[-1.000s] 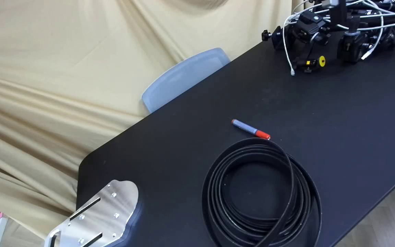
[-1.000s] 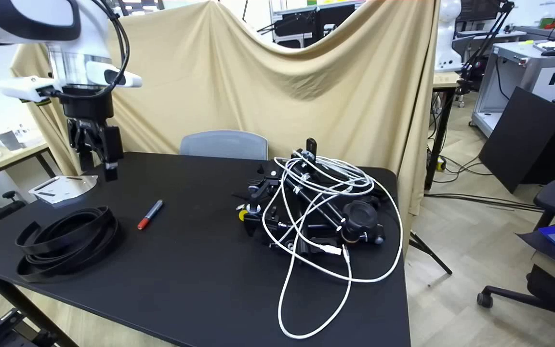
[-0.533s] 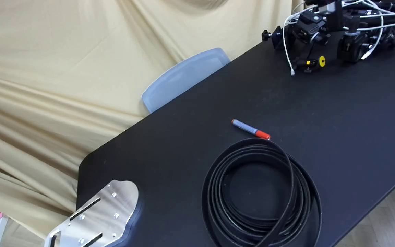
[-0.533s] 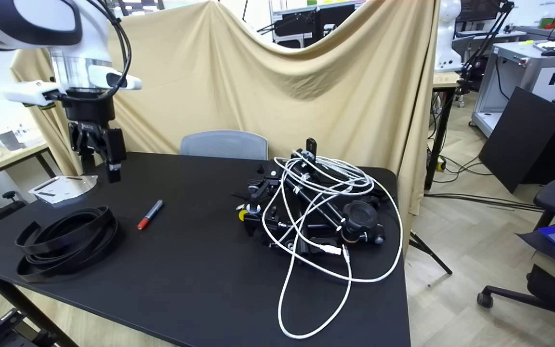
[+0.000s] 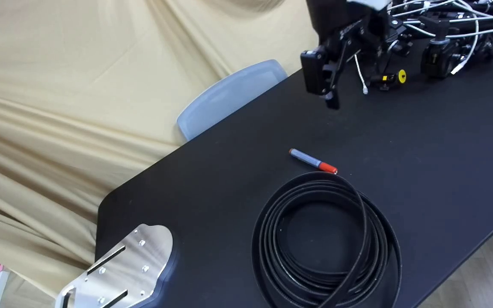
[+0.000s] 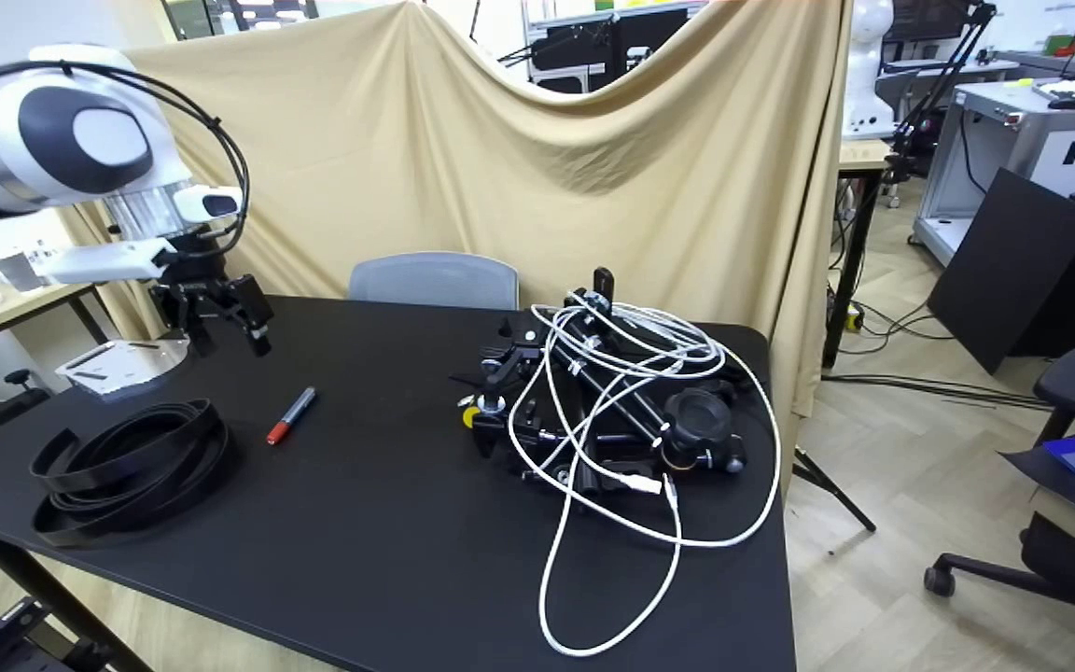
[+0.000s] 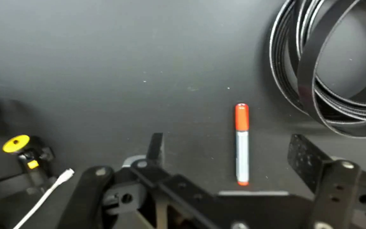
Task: Move the marker to the right
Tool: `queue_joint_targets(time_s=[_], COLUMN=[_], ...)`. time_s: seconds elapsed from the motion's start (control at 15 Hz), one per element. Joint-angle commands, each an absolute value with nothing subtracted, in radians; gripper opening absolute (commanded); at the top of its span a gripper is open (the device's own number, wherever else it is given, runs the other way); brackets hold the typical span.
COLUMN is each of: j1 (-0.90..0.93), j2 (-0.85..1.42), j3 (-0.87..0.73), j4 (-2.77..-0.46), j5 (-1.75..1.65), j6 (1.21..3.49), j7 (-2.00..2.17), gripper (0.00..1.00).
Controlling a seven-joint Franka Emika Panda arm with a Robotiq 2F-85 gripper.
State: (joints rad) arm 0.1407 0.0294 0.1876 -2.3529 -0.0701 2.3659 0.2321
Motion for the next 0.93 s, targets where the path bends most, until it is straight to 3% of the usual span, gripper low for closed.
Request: queue_joint_targets(time_s=[0.0, 0.53, 0.87], j1=[0.173, 0.181, 0.194], j2=[0.124, 0.13, 0.277], j3=[0.185, 0.172, 0.148], j4=[-2.334, -2.347, -2.258], j5=[-0.07, -0.066, -0.133], j6=[2.562, 2.571, 2.621], j7=[0.304, 0.253, 0.257], gripper=[1.0, 1.0, 1.0])
